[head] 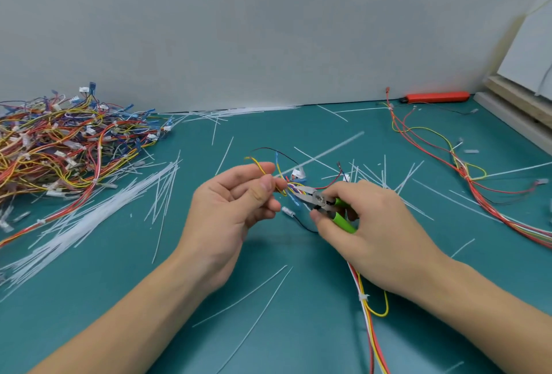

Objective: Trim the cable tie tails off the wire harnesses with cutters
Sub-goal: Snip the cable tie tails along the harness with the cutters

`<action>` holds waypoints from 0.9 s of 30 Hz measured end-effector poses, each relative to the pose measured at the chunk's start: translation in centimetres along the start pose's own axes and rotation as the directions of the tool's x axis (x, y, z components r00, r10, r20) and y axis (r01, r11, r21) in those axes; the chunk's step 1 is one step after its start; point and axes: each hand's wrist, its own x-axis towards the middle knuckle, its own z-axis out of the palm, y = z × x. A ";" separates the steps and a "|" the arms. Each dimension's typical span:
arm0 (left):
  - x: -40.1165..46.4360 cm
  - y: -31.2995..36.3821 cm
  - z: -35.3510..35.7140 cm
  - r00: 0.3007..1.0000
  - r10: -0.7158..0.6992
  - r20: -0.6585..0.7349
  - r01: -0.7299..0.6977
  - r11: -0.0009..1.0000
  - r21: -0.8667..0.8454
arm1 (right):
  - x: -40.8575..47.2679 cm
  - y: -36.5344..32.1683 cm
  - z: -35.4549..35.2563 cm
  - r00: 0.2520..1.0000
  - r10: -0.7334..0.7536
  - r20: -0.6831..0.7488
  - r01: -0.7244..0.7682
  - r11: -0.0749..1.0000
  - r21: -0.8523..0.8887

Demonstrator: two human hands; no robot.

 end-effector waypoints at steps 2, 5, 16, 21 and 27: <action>0.0 0.0 -0.1 0.999 -0.031 0.040 0.032 0.999 -0.026 | 0.1 0.2 0.1 1.000 0.005 0.002 -0.005 1.000 -0.001; 0.0 0.0 -0.2 0.991 -0.074 0.109 0.081 0.995 -0.057 | 0.1 0.3 0.1 1.000 0.005 -0.003 -0.005 1.000 -0.005; -0.2 -0.5 0.0 0.954 -0.183 0.237 0.198 0.979 -0.040 | 0.3 0.2 0.0 0.998 -0.053 0.038 0.054 0.998 -0.019; -0.4 -0.6 -0.1 0.938 -0.217 0.270 0.230 0.973 -0.015 | 0.3 0.0 -0.3 0.993 -0.105 0.056 0.106 0.994 -0.031; -0.4 -0.5 -0.2 0.922 -0.257 0.288 0.263 0.965 0.019 | 0.1 0.0 -0.3 0.992 -0.124 0.029 0.126 0.991 -0.049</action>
